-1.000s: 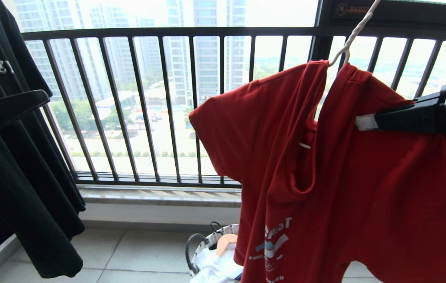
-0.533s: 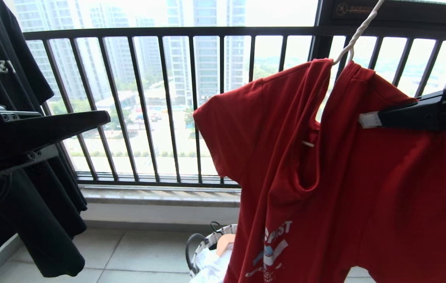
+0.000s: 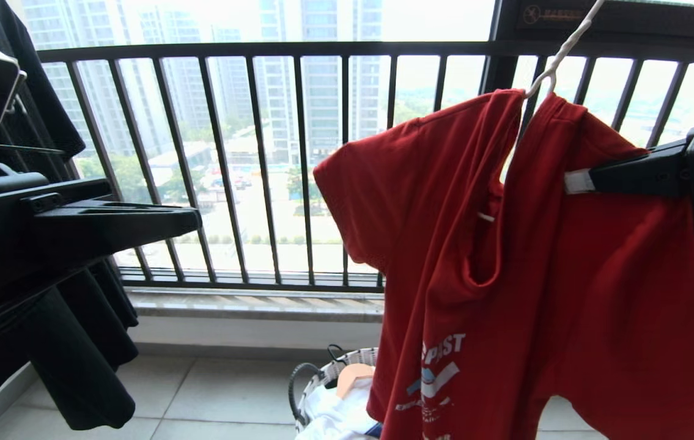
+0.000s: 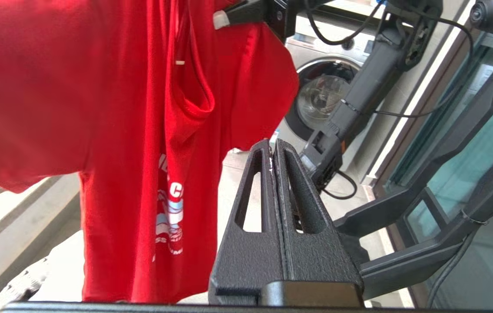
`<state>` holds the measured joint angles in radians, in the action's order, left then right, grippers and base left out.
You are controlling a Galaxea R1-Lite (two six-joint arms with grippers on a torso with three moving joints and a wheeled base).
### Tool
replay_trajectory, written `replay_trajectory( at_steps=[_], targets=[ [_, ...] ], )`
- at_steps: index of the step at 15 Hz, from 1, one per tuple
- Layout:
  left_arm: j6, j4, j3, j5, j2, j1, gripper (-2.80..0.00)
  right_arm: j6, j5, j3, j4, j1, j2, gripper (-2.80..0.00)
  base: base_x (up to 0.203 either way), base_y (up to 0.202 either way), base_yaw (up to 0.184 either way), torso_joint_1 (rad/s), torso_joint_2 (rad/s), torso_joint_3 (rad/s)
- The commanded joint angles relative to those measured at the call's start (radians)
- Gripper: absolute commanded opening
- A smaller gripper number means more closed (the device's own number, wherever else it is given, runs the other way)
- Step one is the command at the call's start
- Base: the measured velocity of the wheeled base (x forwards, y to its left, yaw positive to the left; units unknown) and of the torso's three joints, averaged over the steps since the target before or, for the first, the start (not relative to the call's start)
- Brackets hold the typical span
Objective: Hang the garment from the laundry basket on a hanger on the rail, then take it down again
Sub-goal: Hang the clothes rack on the clothesline
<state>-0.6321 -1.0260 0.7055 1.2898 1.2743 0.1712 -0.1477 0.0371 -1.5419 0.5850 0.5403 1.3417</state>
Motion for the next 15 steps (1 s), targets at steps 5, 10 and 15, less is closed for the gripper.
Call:
replay_trajectory(
  at_steps=[5,10,15],
  targets=[
    [-0.006,0.207,0.065,0.233,-0.117,-0.268,-2.80,0.010,0.001,0.001,-0.007,-0.044,0.005,-2.80,0.000,0.000,0.000,0.000,0.00,0.000],
    [-0.001,0.212,0.064,0.240,-0.119,-0.282,-2.80,0.006,0.000,0.009,-0.005,-0.056,-0.028,-2.80,0.000,0.000,0.000,0.009,-0.03,-0.024],
    [-0.002,0.213,0.055,0.097,-0.071,-0.187,-2.80,0.005,-0.004,0.028,-0.005,-0.054,-0.044,-2.80,0.000,0.000,0.000,0.109,-0.38,-0.281]
  ],
)
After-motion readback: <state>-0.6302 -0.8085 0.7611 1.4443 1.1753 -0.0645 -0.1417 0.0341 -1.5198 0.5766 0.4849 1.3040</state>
